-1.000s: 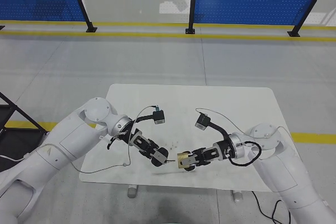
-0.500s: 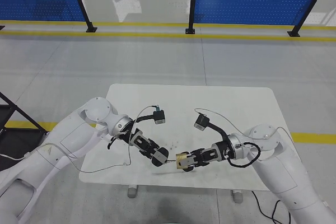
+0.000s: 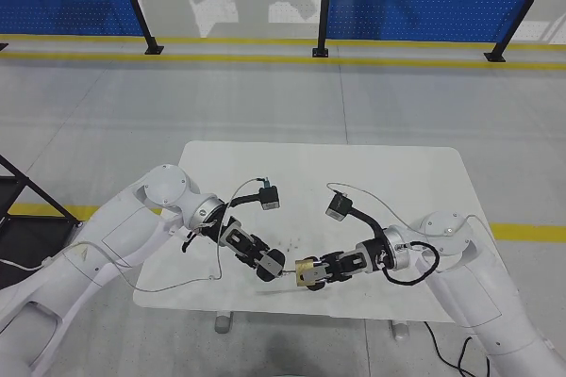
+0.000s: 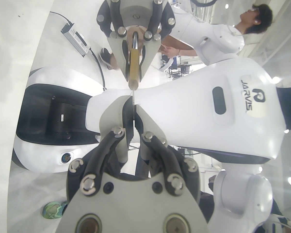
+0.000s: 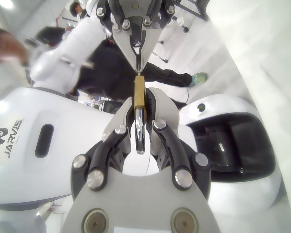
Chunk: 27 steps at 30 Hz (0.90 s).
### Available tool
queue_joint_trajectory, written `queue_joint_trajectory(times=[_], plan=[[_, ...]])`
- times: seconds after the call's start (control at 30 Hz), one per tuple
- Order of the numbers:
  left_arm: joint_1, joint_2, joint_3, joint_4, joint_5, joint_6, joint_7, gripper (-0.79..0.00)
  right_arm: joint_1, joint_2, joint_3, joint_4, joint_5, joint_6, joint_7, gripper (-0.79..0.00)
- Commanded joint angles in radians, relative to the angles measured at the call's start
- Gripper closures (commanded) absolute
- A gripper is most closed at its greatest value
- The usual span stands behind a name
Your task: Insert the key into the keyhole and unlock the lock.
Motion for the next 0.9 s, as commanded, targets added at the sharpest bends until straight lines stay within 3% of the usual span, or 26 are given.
queue_joint_trajectory(times=[0.0, 0.87], plan=[[0.0, 0.0, -0.001, 0.001, 0.003, 0.001, 0.0, 0.0, 0.0, 0.001, -0.001, -0.002, -0.001, 0.0, -0.001, 0.0], [0.031, -0.027, -0.042, 0.006, 0.042, 0.013, 0.02, 0.0, -0.013, 0.005, -0.014, -0.018, 0.02, 0.023, -0.048, 0.0]])
